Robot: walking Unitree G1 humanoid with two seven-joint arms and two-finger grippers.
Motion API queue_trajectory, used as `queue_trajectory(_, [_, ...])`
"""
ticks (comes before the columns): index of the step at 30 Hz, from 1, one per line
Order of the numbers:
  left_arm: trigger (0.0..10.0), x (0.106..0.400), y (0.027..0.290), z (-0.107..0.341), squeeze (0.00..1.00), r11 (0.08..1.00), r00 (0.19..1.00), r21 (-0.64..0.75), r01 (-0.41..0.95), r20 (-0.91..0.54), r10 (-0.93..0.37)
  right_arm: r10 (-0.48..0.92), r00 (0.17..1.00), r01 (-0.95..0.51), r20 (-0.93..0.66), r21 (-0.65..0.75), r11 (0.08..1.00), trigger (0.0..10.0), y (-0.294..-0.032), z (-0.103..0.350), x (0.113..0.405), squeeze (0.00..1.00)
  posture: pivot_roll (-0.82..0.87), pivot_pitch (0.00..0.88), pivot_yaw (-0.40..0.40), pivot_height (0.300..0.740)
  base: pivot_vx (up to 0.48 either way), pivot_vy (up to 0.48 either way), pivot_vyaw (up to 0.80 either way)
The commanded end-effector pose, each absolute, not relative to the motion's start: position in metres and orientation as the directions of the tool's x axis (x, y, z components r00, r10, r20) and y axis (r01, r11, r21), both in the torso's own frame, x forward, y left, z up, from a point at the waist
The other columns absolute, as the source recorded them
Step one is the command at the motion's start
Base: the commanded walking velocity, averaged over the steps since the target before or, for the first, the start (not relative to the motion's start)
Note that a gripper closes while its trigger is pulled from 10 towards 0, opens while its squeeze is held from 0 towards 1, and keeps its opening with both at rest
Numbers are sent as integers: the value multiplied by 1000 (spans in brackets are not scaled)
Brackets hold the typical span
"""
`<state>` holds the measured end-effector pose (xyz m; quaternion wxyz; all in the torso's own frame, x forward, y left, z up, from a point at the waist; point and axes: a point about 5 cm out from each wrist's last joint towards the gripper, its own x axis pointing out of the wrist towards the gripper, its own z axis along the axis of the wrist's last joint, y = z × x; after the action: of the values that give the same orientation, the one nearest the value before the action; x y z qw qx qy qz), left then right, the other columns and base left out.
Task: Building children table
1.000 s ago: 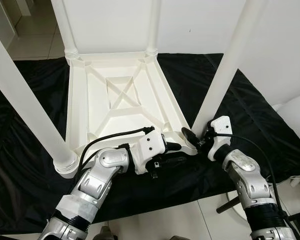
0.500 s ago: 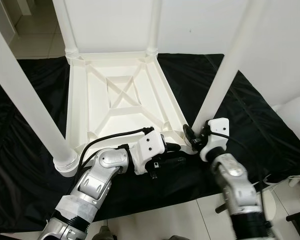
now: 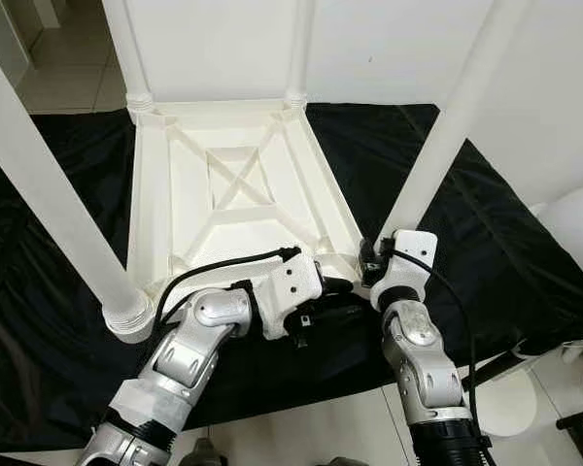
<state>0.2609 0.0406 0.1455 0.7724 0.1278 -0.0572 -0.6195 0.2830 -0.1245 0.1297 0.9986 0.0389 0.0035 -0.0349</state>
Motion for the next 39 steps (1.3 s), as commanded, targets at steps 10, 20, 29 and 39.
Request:
queue_trajectory(10, [10000,261,40,146,0,229,256,282,932,-61,-965,-49,999,46,18,162,986,10000,-125,136,271,1000,33,0,-54,740,0,0,0])
queue_trajectory(20, [10000,260,39,145,0,225,253,285,932,-66,-965,178,984,-179,11,49,983,10000,-152,124,253,0,25,0,-55,740,0,0,0])
queue_trajectory(29, [10000,262,37,146,0,222,250,289,931,-65,-966,307,951,-309,-41,-90,947,10000,-173,121,270,0,22,0,-47,740,0,0,0])
queue_trajectory(39, [10000,263,36,148,0,232,260,289,929,-60,-964,433,897,-442,-91,-180,879,10000,-181,122,294,0,33,0,-47,740,0,0,0])
